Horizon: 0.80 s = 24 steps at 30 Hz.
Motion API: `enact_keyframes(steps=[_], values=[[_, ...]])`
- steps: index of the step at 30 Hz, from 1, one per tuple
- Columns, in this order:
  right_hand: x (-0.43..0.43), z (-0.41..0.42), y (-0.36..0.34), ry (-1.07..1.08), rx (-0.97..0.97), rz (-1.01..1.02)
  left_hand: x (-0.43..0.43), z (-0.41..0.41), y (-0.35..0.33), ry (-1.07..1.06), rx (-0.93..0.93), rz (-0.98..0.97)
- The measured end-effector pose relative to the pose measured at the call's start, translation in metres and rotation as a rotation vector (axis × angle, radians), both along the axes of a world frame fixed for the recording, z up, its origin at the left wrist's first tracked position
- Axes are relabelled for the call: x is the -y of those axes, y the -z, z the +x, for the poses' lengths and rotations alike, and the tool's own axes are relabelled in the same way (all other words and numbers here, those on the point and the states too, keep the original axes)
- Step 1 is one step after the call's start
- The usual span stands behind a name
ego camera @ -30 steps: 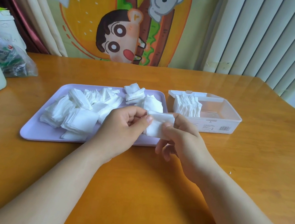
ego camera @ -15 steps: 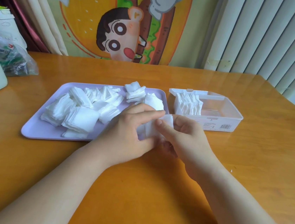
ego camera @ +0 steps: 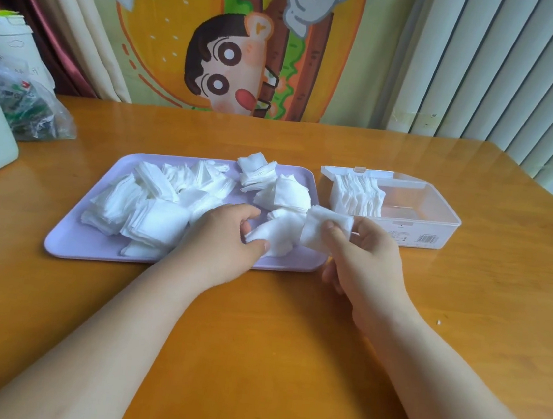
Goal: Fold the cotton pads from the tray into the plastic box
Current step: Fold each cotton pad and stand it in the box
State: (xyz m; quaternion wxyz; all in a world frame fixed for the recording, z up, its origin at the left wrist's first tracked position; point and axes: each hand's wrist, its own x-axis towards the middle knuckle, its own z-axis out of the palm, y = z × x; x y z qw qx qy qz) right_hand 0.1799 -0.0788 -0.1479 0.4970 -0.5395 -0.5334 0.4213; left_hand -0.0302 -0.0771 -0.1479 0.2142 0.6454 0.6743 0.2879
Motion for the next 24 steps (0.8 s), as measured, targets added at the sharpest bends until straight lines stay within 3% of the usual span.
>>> enact_keyframes(steps=[4, 8, 13, 16, 24], values=[[0.000, 0.000, 0.000, -0.001, 0.001, -0.003, 0.000, -0.004, 0.004, -0.016, 0.214, -0.050], [0.000, 0.001, 0.001, -0.001, -0.002, -0.012, 0.004, -0.002, -0.005, -0.016, 0.449, 0.032], [0.001, 0.002, -0.004, -0.051, -0.049, -0.034, 0.011, 0.000, -0.020, 0.128, 0.733, 0.009], [0.003, 0.001, -0.008, -0.157, -0.085, -0.054, 0.014, 0.008, -0.020, 0.215, 0.763, -0.024], [0.010, -0.002, -0.015, -0.347, -0.087, -0.053, 0.011, 0.011, -0.012, 0.143, 0.740, 0.107]])
